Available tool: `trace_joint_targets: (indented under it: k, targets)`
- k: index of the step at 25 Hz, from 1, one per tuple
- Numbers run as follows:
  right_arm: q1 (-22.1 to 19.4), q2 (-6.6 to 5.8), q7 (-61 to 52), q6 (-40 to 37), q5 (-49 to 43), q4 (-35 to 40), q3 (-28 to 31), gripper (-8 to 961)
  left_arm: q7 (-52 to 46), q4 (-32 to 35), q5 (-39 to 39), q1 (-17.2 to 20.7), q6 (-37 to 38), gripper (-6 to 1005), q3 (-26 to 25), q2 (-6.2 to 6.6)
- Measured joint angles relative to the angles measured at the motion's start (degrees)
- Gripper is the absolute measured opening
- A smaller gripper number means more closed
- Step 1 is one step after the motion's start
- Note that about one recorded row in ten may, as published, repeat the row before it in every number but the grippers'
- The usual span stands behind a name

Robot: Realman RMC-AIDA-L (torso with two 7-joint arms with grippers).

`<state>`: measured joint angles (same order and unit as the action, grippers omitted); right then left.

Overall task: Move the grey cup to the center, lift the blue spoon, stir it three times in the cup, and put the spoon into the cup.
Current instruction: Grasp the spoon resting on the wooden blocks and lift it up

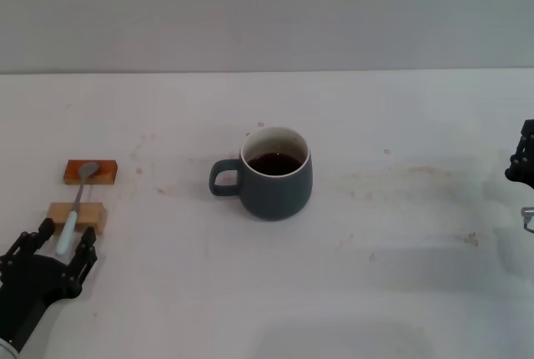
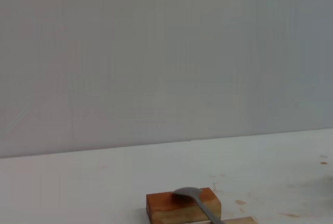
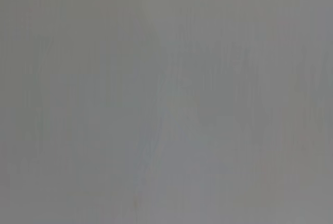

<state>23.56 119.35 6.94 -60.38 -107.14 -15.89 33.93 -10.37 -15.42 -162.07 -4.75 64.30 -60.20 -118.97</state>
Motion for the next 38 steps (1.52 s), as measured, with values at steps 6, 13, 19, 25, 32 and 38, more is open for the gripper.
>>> trace_joint_targets:
  k: [6,13,19,25,32,38]
  targets:
    - [0.42,-0.06,0.02,0.15,0.0,0.3,0.0,-1,-0.31,-0.04,0.0,0.01,-0.05,588,0.0,-0.03]
    - [0.62,-0.09,0.18,0.16,0.01,0.42,0.0,-1,-0.19,-0.06,0.0,0.12,0.07,519,0.0,-0.03]
    - [0.69,-0.09,0.29,0.14,0.01,0.43,0.0,-1,-0.17,-0.22,0.0,0.28,0.43,439,0.04,-0.03]
    - [0.7,-0.09,0.39,0.1,0.01,0.42,0.0,-1,-0.11,-0.18,-0.04,0.07,0.37,422,0.08,-0.02]
    - [0.7,-0.09,0.45,0.03,-0.12,0.42,0.0,-1,0.74,-0.04,-0.17,-0.1,0.61,322,0.14,0.15]
    - [0.63,-0.09,0.51,-0.01,-0.31,0.41,-0.02,-1,1.41,-0.09,-0.09,0.2,1.88,216,0.24,0.08]
